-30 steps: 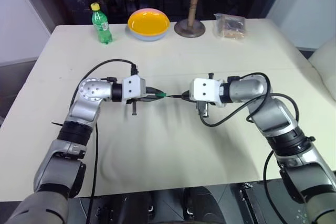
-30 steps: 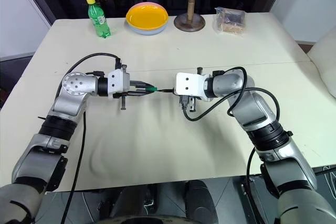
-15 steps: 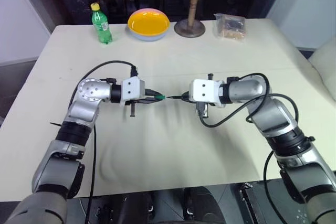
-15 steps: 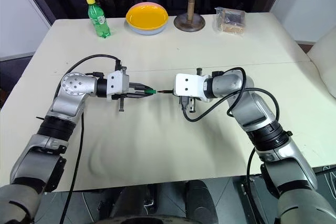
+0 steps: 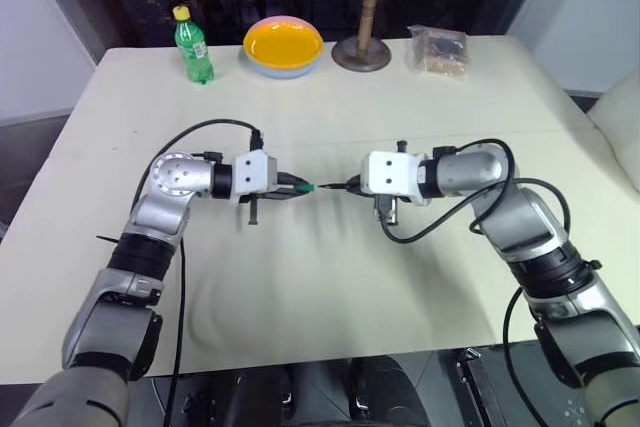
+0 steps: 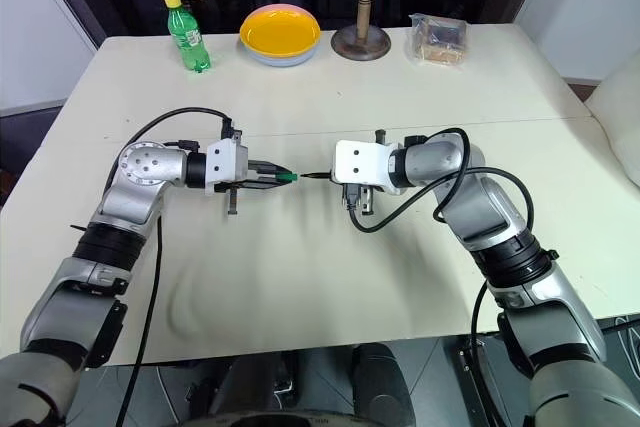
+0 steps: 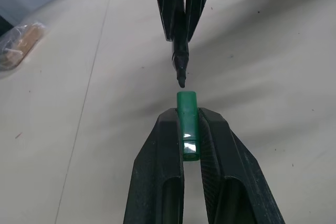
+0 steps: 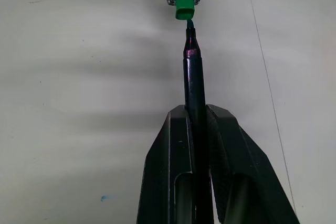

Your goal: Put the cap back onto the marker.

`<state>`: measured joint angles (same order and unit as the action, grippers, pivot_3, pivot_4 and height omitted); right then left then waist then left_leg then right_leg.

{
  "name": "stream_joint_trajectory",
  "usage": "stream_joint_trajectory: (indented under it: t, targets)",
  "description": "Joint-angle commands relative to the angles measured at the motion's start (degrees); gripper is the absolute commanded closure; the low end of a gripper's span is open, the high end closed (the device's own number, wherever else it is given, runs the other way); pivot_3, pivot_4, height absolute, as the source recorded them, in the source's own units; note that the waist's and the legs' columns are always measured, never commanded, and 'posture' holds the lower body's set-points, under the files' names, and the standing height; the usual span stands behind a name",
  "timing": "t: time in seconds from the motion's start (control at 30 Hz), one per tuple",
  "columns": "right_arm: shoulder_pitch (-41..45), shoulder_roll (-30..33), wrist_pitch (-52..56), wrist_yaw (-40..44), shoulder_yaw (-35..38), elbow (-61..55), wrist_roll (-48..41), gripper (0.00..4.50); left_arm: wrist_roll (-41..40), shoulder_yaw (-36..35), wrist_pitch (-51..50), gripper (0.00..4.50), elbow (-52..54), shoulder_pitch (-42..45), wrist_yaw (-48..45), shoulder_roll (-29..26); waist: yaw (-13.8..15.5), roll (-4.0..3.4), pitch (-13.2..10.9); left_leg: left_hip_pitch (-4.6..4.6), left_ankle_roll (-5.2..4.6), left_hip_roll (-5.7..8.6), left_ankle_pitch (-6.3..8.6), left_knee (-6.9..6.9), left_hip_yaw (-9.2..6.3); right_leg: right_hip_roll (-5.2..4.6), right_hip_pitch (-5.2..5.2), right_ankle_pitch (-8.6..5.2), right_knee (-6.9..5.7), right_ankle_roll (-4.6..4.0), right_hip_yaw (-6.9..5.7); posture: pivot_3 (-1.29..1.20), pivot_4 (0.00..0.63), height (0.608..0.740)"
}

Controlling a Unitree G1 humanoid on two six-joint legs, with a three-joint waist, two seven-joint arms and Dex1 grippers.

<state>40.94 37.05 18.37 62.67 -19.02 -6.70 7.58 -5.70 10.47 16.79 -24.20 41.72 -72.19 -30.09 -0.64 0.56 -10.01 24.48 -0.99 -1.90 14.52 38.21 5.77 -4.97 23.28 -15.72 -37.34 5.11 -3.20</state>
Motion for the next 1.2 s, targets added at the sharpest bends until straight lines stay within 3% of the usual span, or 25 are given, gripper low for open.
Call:
stream_joint_trajectory:
  t: [0.03,1.2]
  targets:
    - [0.7,0.1,0.0,-0.1,0.9,-2.4,-0.8,4.48,-0.6,-0.4,0.5,4.50,1.0,1.3,0.4,0.1,0.0,0.00,0.0,0.00,0.00,0.00,0.00,0.00,0.00,0.00,0.00,0.00,0.00,0.00,0.00,0.00,0.150,0.740]
    - [1.0,-2.7,3.3,-0.7,-1.4,-5.3,-0.6,4.48,0.3,0.6,1.5,4.50,-1.1,3.0,0.0,2.4,0.0,0.00,0.0,0.00,0.00,0.00,0.00,0.00,0.00,0.00,0.00,0.00,0.00,0.00,0.00,0.00,0.150,0.740]
